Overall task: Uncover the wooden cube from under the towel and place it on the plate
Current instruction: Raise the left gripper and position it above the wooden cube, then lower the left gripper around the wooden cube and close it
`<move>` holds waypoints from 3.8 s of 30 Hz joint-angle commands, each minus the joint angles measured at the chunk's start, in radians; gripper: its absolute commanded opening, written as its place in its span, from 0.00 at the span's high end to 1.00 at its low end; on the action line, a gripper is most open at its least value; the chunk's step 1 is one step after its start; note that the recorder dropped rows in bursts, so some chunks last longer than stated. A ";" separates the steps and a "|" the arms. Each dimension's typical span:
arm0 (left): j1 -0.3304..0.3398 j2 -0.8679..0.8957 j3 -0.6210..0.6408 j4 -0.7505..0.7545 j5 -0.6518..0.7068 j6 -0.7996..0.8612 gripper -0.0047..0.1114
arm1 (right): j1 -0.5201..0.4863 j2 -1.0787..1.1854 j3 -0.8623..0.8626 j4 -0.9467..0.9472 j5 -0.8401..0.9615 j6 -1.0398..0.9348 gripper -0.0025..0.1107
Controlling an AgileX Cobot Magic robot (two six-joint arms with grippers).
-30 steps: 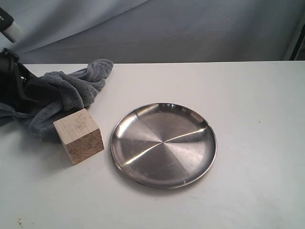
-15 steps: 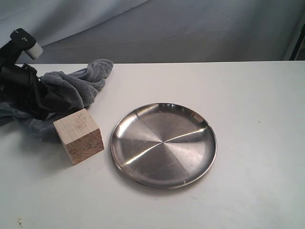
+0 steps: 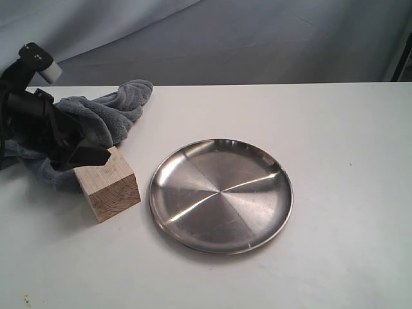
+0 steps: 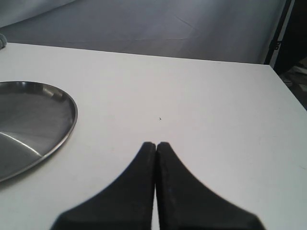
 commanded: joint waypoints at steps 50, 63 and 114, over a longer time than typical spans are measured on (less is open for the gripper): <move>0.000 0.000 0.004 -0.018 -0.036 0.067 0.06 | 0.001 -0.005 0.004 0.004 0.000 0.001 0.98; -0.167 0.052 0.004 0.247 -0.285 -0.092 0.06 | 0.001 -0.005 0.004 0.004 0.000 0.001 0.98; -0.167 0.226 0.004 0.252 -0.275 -0.160 0.10 | 0.001 -0.005 0.004 0.004 0.000 0.001 0.98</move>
